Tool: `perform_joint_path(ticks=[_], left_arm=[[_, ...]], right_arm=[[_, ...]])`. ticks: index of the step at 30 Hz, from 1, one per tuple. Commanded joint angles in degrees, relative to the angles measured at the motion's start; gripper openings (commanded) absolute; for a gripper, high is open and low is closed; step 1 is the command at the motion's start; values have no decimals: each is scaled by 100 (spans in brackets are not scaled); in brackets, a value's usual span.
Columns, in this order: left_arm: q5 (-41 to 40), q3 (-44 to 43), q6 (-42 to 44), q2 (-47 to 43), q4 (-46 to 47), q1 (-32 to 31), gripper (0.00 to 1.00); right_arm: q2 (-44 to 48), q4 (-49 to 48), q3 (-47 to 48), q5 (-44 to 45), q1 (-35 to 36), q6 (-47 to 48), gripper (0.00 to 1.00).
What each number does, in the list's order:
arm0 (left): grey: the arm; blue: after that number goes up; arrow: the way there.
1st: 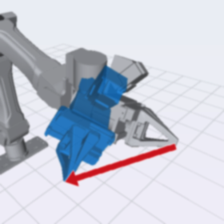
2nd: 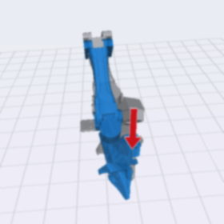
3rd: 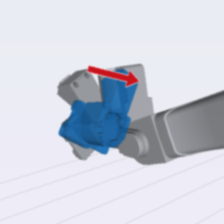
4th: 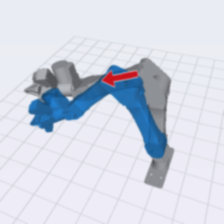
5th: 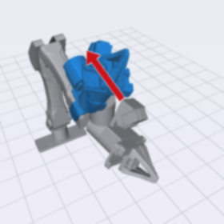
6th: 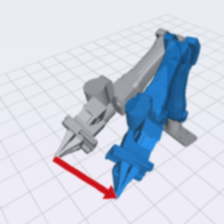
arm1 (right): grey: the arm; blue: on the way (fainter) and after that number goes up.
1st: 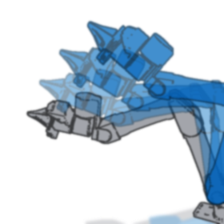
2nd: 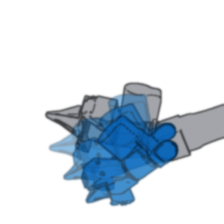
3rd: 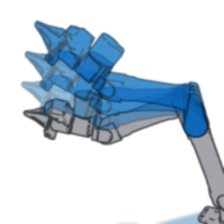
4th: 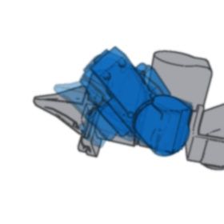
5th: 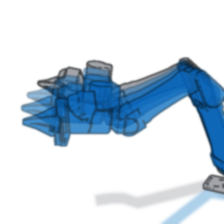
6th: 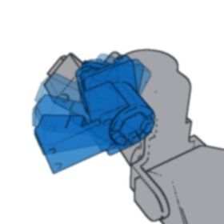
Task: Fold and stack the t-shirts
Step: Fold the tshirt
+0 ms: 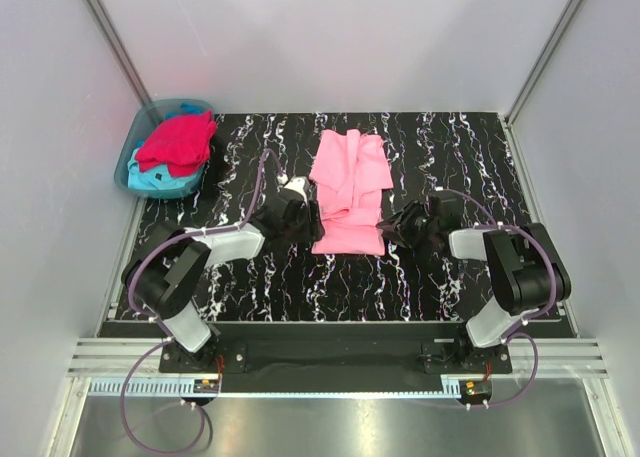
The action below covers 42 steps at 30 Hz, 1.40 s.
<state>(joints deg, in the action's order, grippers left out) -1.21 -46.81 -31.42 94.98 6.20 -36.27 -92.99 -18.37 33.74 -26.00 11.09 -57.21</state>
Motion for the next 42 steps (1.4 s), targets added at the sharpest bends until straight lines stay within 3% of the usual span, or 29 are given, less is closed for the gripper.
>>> perform_joint_path(ticks=[1, 21, 42], left_arm=[[86, 14, -75, -24, 637, 15, 61], [-46, -557, 259, -129, 154, 103, 60], [33, -558, 189, -41, 250, 173, 58]], right_arm=[[-114, -387, 89, -19, 42, 114, 44], [185, 387, 608, 42, 33, 342, 43], [264, 967, 889, 201, 33, 606, 42]])
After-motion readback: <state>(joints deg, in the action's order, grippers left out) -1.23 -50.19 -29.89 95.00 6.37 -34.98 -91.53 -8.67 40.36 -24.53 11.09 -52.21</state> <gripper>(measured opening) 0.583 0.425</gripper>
